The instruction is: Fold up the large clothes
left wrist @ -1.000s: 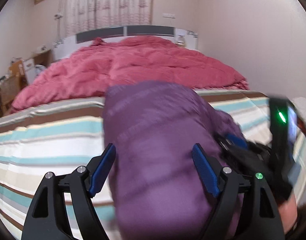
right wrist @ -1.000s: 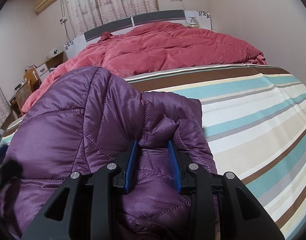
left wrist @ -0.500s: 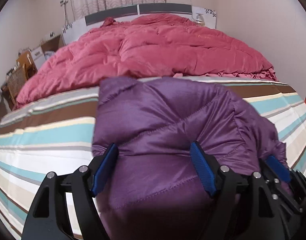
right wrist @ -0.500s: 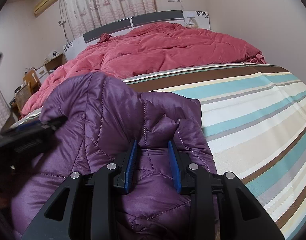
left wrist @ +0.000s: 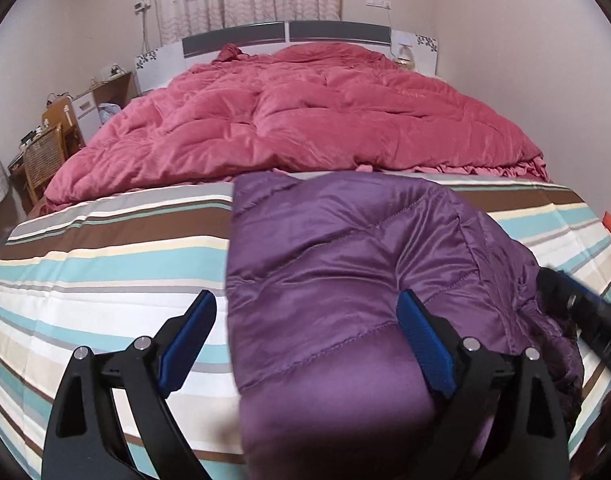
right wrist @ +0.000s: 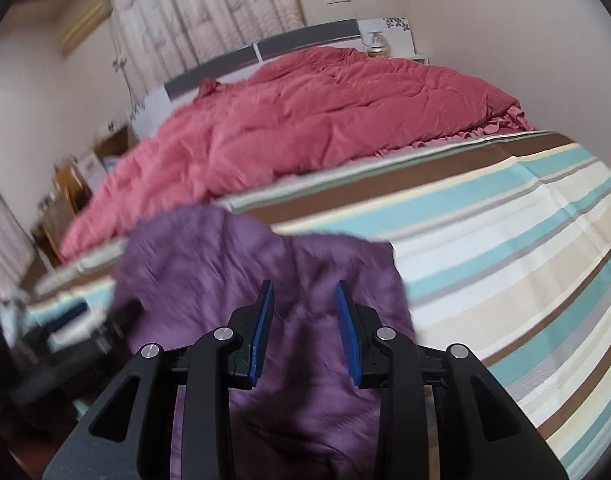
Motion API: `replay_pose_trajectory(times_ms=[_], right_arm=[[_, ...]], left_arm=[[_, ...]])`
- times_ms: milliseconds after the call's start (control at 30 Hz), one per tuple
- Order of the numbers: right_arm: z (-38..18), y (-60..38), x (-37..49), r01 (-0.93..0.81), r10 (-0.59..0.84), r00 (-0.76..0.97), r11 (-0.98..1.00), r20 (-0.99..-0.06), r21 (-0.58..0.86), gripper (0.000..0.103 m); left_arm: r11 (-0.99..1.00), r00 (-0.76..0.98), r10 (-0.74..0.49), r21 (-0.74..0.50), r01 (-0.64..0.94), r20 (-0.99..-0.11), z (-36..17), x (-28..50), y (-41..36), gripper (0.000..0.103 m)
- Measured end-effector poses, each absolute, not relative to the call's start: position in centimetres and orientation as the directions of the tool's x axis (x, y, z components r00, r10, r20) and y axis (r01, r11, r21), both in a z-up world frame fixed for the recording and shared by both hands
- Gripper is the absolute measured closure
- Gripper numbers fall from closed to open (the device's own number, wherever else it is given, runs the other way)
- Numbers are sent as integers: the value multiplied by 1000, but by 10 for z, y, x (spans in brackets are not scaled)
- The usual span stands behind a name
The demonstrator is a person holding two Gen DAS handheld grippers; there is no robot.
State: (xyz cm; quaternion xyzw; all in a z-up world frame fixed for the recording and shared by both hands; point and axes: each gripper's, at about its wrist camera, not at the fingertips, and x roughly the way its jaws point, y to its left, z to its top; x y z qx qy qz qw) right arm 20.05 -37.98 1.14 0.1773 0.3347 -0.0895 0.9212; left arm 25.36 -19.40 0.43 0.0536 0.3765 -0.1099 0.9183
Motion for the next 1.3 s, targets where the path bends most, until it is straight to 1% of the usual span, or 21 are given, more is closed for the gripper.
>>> replay_pose_trajectory(times_ms=[100, 167, 233, 300, 433, 567, 800, 967, 1033, 1067, 1100, 1133, 1300], right_arm=[[15, -367, 223, 249, -56, 741, 949, -669, 196, 72], [4, -366, 238, 252, -81, 709, 957, -701, 145, 72], [-10, -373, 245, 266, -66, 688, 950, -723, 166, 72], [-21, -378, 248, 274, -62, 681, 946, -730, 175, 72], [-39, -372, 257, 277, -108, 669, 954, -736, 111, 72], [-49, -371, 267, 283, -133, 663, 955, -737, 83, 72], [-53, -371, 269, 286, -145, 662, 956, -735, 69, 72], [-41, -372, 259, 265, -111, 667, 960, -737, 95, 71], [-32, -372, 248, 262, -101, 683, 958, -724, 113, 64], [-27, -373, 240, 264, -100, 694, 957, -713, 122, 53], [-23, -372, 234, 264, -99, 704, 956, -704, 129, 40], [-18, -371, 226, 260, -96, 718, 956, -690, 137, 37], [-6, -370, 193, 252, -91, 737, 956, -670, 148, 37]], left_arm=[[978, 693, -123, 31, 205, -710, 4, 259, -193, 11], [977, 694, -116, 43, 207, -711, 0, 263, -194, 11], [977, 696, -113, 47, 206, -709, -4, 267, -194, 10], [978, 683, -127, 25, 208, -720, -6, 270, -194, 10], [978, 640, -155, -26, 207, -753, -20, 282, -197, 10], [981, 627, -148, -33, 192, -765, -35, 293, -199, 10], [981, 622, -147, -33, 190, -769, -42, 296, -200, 9], [977, 634, -174, -50, 208, -754, -32, 281, -188, 9], [973, 644, -196, -63, 224, -739, -26, 270, -180, 7], [972, 660, -198, -57, 230, -725, -23, 262, -176, 6], [971, 671, -201, -52, 235, -714, -20, 256, -174, 5], [969, 682, -208, -52, 242, -701, -18, 249, -171, 5], [962, 704, -249, -86, 259, -665, -12, 224, -155, 2]])
